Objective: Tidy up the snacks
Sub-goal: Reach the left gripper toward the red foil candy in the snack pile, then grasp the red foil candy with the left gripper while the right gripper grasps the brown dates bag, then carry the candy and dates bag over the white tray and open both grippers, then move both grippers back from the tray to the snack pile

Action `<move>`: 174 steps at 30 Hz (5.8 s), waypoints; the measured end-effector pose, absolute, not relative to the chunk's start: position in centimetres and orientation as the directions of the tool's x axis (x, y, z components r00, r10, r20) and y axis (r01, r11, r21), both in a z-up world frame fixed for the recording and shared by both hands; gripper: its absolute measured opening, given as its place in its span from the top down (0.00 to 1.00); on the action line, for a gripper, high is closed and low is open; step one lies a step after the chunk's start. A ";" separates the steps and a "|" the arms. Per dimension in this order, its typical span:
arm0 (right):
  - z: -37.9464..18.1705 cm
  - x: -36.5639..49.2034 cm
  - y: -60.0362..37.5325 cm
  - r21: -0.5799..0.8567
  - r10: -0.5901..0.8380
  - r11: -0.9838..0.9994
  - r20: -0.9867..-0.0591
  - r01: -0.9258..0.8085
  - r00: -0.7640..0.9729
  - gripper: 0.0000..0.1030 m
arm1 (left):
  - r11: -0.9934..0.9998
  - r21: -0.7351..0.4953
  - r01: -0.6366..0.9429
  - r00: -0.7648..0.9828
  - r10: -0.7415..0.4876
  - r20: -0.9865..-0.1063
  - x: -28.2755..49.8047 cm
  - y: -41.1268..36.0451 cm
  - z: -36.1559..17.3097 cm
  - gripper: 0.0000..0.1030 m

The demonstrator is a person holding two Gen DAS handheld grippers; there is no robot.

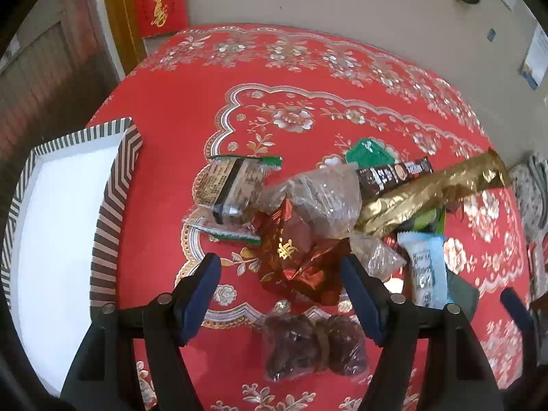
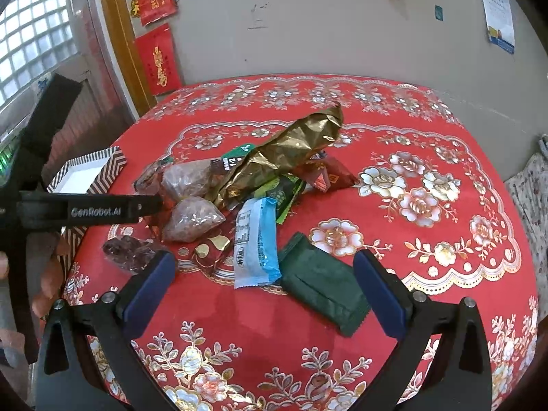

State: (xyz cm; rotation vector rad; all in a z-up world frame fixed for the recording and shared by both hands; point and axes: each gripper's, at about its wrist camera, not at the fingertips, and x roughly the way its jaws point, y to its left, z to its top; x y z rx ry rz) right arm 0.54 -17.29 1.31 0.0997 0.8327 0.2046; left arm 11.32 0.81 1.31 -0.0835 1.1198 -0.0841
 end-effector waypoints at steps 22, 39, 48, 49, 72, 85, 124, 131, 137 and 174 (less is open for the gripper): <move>0.9 0.4 -17.9 0.200 0.241 0.970 -0.719 -0.138 0.652 0.00 | 0.981 -0.188 -0.044 0.395 -0.156 -0.905 13.0 1.2 -0.7 0.58; 0.2 -0.4 -7.9 0.056 0.413 0.829 -0.730 -0.556 0.544 0.00 | 0.995 -0.092 -0.035 0.511 -0.062 -0.857 8.2 5.3 4.0 0.60; -2.2 1.6 -5.7 0.134 0.340 0.916 -0.757 -0.377 0.557 0.00 | 0.996 -0.050 -0.069 0.529 -0.006 -0.849 7.0 8.2 4.4 0.60; -2.4 1.7 -5.4 0.132 0.331 0.921 -0.759 -0.366 0.561 0.00 | 0.996 -0.048 -0.069 0.530 -0.004 -0.848 6.9 8.2 4.3 0.60; 1.4 2.4 -2.8 0.176 0.452 0.865 -0.677 -0.470 0.580 0.28 | 0.993 0.020 -0.118 0.578 0.085 -0.811 3.8 11.9 6.5 0.60; 3.5 3.8 4.1 0.149 0.519 0.802 -0.654 -0.579 0.551 0.28 | 0.967 0.087 -0.241 0.564 0.213 -0.798 4.7 19.1 7.2 0.60; 5.0 10.1 10.1 0.089 0.537 0.764 -0.637 -0.639 0.553 0.24 | 0.931 0.190 -0.313 0.430 0.317 -0.846 12.5 26.6 2.5 0.32; 7.4 7.5 -0.5 0.071 0.469 0.831 -0.624 -0.552 0.625 0.20 | 0.976 0.081 -0.204 0.515 0.177 -0.839 9.0 21.1 6.0 0.30; 6.8 5.1 -7.2 0.077 0.399 0.884 -0.637 -0.460 0.660 0.20 | 0.990 0.089 -0.106 0.534 0.132 -0.835 7.7 14.8 6.6 0.30; 4.3 -0.6 -19.8 0.183 0.320 0.946 -0.657 -0.267 0.683 0.20 | 0.971 -0.019 0.239 0.436 -0.125 -0.891 10.5 3.7 3.6 0.28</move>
